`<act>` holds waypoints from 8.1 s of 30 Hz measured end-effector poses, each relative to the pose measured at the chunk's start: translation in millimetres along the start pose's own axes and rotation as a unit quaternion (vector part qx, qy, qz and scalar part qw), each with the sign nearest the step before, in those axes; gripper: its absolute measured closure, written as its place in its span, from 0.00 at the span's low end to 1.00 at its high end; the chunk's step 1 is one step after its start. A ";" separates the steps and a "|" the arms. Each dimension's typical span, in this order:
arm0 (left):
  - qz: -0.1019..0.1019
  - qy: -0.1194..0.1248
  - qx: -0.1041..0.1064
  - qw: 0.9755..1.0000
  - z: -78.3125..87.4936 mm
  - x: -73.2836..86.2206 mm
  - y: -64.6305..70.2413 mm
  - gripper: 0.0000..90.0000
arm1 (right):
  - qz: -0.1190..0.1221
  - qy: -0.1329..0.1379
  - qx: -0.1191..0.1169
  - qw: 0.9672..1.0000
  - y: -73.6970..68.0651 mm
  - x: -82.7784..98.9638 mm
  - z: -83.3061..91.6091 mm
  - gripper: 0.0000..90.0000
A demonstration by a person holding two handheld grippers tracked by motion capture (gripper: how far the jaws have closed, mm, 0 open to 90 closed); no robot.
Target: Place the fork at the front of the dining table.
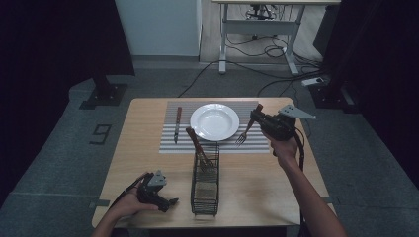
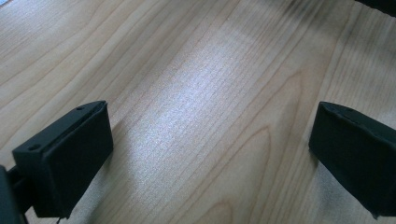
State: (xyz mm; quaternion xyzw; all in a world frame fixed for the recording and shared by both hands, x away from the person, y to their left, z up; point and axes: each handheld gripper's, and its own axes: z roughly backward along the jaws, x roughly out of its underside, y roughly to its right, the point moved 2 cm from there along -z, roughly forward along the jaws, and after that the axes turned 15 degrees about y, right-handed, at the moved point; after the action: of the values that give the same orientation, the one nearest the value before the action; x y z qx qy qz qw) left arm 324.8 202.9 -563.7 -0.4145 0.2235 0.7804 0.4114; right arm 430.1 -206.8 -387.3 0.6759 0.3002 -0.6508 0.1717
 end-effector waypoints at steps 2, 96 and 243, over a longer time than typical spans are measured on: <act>-0.001 0.000 0.000 1.000 0.0 0.0 -0.1 0.00 | 0.002 -0.005 0.006 1.000 3.5 3.5 -1.1 0.89; -0.004 -0.001 0.003 1.000 0.0 -0.1 -0.9 0.00 | 0.017 -0.195 0.189 0.962 89.3 95.0 -124.7 0.89; -0.005 -0.002 0.005 1.000 -0.1 -0.2 -0.1 0.00 | -0.005 -0.261 0.180 0.948 123.0 138.2 -87.2 0.53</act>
State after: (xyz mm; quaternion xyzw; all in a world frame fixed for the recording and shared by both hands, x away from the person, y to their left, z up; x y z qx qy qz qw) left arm 325.1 202.8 -563.5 -0.4120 0.2244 0.7779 0.4181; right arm 571.4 -220.8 -534.5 0.5004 0.1259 -0.8487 0.1161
